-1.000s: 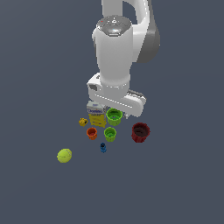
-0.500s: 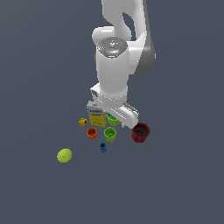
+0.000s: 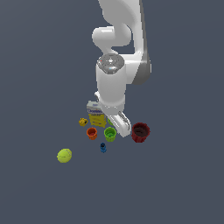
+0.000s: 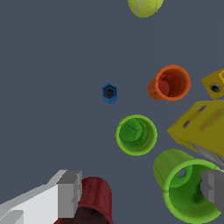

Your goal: Pick up a designated object from a clutter of objects.

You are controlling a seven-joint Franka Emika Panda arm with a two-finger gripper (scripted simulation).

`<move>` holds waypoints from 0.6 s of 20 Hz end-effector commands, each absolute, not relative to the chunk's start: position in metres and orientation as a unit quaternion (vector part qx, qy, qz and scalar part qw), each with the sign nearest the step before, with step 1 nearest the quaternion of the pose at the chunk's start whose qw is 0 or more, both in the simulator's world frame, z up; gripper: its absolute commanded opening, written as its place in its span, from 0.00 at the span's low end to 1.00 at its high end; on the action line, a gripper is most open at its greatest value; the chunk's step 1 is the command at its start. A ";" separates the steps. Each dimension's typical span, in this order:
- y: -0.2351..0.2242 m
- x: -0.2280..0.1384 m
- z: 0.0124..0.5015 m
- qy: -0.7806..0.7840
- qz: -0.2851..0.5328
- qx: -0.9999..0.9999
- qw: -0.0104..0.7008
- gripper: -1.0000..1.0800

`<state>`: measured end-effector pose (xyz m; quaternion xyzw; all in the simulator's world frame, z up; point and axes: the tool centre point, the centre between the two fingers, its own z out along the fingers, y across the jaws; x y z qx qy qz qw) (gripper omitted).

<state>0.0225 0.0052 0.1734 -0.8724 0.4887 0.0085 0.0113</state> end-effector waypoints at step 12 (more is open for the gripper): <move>-0.003 0.018 0.123 0.642 0.005 -0.767 0.005 0.96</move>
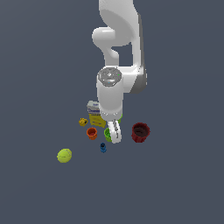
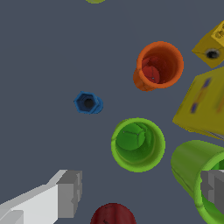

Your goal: Pick up a designated object from a clutter of objects.

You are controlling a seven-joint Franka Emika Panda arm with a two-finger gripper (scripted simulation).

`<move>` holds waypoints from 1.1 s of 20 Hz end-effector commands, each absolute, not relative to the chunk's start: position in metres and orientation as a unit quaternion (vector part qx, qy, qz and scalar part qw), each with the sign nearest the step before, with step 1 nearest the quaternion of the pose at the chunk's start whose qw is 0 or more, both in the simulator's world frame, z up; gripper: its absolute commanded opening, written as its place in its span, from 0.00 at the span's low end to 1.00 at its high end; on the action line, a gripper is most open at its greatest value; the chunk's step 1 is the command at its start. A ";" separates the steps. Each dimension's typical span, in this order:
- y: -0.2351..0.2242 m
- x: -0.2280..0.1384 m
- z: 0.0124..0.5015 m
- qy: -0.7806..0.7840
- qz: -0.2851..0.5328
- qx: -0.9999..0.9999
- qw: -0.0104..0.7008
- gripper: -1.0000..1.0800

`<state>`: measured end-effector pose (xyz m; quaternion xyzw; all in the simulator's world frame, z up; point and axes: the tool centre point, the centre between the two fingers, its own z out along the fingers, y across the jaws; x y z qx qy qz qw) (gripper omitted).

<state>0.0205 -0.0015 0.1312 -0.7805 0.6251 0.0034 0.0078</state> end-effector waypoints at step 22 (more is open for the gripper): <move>-0.009 0.012 0.090 0.723 0.000 -0.691 0.000 0.96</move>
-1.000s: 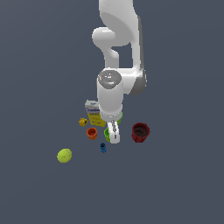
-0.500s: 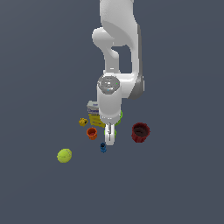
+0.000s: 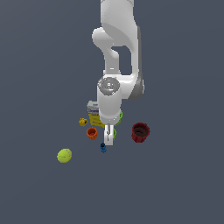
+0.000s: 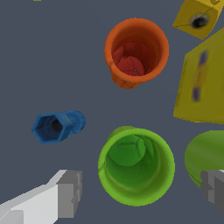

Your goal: Pick up a designated object from a clutter of objects.

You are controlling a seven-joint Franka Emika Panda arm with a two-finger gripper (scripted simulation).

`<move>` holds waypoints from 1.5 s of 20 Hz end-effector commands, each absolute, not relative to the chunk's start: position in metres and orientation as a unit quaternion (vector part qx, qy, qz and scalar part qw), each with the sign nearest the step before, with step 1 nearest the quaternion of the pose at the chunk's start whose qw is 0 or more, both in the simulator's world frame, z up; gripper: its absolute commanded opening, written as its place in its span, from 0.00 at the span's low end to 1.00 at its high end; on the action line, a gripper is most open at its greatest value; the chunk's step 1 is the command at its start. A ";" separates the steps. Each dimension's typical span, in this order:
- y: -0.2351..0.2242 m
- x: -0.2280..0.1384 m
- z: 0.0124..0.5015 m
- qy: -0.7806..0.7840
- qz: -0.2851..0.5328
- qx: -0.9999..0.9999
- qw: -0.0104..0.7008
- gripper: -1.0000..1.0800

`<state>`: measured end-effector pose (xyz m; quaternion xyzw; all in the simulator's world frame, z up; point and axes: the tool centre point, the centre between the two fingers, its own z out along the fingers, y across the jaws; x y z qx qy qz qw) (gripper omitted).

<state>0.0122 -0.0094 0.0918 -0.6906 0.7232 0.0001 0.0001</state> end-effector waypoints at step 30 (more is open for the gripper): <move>-0.010 0.012 0.048 0.725 -0.001 -0.689 0.001 0.00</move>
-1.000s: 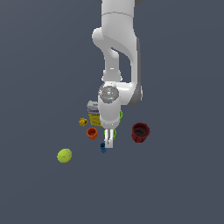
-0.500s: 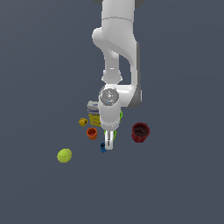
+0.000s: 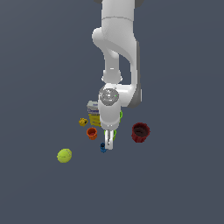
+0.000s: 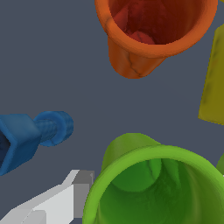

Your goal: Pick up a designated object from a clutter of objects.

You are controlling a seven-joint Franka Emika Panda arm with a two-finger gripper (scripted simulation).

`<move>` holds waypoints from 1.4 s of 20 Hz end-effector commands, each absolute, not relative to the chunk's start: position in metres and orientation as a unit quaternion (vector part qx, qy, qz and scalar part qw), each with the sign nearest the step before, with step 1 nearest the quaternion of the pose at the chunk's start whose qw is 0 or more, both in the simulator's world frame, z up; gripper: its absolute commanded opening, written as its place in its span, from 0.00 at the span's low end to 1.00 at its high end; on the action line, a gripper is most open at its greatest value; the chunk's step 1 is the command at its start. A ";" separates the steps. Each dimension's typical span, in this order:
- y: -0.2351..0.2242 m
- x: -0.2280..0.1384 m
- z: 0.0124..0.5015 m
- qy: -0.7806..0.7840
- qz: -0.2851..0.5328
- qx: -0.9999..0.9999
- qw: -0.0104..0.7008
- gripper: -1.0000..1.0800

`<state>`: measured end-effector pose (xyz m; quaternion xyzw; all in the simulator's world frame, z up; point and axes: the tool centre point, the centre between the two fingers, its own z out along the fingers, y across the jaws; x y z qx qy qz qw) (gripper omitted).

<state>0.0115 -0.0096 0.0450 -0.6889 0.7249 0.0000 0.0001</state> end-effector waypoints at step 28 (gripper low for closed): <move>-0.016 -0.008 0.281 0.726 -0.001 -0.688 0.000 0.00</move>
